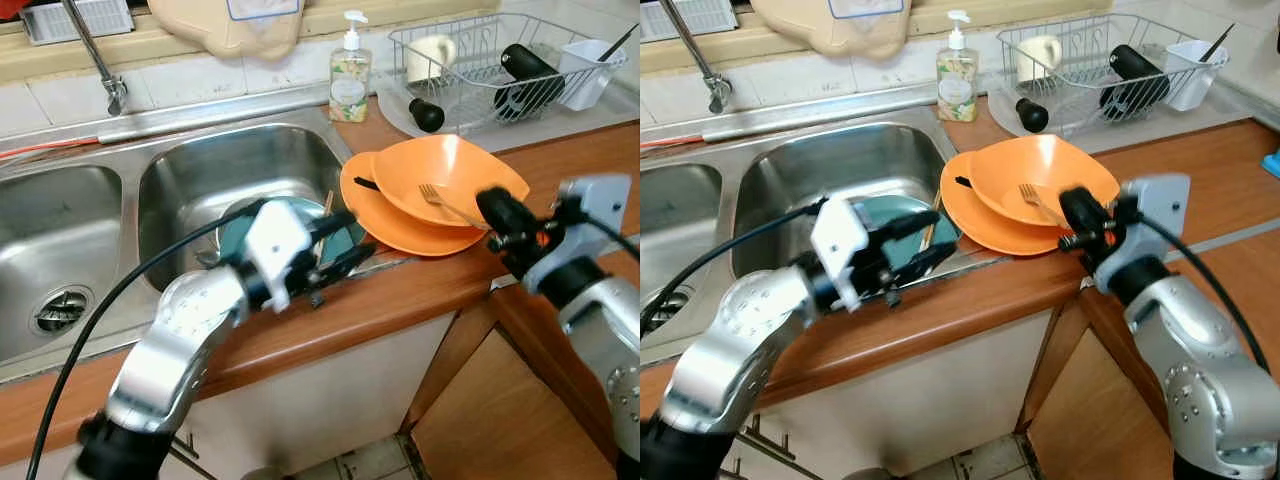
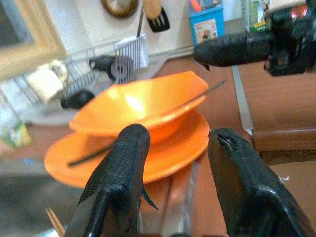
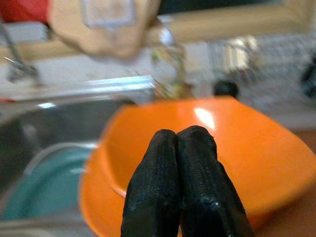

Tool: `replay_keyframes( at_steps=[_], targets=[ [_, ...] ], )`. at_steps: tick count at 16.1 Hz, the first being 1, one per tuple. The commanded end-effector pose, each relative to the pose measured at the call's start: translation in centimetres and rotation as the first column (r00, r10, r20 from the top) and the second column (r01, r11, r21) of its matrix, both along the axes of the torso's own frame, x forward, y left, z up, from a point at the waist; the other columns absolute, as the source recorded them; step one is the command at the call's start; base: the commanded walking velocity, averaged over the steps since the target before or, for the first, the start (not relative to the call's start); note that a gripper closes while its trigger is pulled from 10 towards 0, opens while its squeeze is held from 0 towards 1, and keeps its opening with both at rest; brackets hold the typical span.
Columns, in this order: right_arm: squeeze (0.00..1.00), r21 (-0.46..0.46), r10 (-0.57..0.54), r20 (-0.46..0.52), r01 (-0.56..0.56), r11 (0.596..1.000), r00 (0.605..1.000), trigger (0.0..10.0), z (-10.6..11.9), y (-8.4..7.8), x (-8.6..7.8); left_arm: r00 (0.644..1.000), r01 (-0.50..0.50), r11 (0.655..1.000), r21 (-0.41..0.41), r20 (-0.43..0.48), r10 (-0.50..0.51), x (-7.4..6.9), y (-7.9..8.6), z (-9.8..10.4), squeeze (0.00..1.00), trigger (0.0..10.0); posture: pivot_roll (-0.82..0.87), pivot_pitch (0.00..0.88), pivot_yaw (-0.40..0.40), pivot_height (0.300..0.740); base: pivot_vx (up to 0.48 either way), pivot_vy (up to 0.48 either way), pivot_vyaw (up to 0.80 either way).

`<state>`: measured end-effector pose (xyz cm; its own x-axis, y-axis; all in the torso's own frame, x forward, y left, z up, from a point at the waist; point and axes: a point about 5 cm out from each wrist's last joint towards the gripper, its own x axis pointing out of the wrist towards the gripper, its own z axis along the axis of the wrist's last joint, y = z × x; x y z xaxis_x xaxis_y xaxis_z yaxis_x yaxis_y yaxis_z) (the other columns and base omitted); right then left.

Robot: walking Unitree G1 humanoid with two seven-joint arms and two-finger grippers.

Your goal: Kitchen organization

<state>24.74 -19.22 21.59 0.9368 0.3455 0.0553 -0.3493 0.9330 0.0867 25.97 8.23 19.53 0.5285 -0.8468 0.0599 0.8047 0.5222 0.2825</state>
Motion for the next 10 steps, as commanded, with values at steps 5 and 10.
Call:
replay_keyframes(
  at_steps=[5, 10],
  targets=[
    [0.0, -0.043, 0.078, 0.041, -0.076, 0.996, 0.996, 10.0, 1.1, 0.8, -0.3, 0.995, -0.008, 0.996, 0.088, 0.102, -0.001, 0.7, -0.9, -0.2, 0.0, 10.0, -0.05, 0.0, 0.067, 0.74, 0.0, 0.0, 0.0],
    [1.0, -0.016, 0.015, 0.043, -0.014, 1.0, 0.999, 10.0, 0.1, -1.5, -0.8, 0.999, 0.024, 0.999, -0.023, -0.048, -0.025, -0.6, 0.0, -1.2, 0.0, 10.0, -0.06, 0.0, 0.073, 0.74, 0.0, 0.0, 0.0]
  ],
)
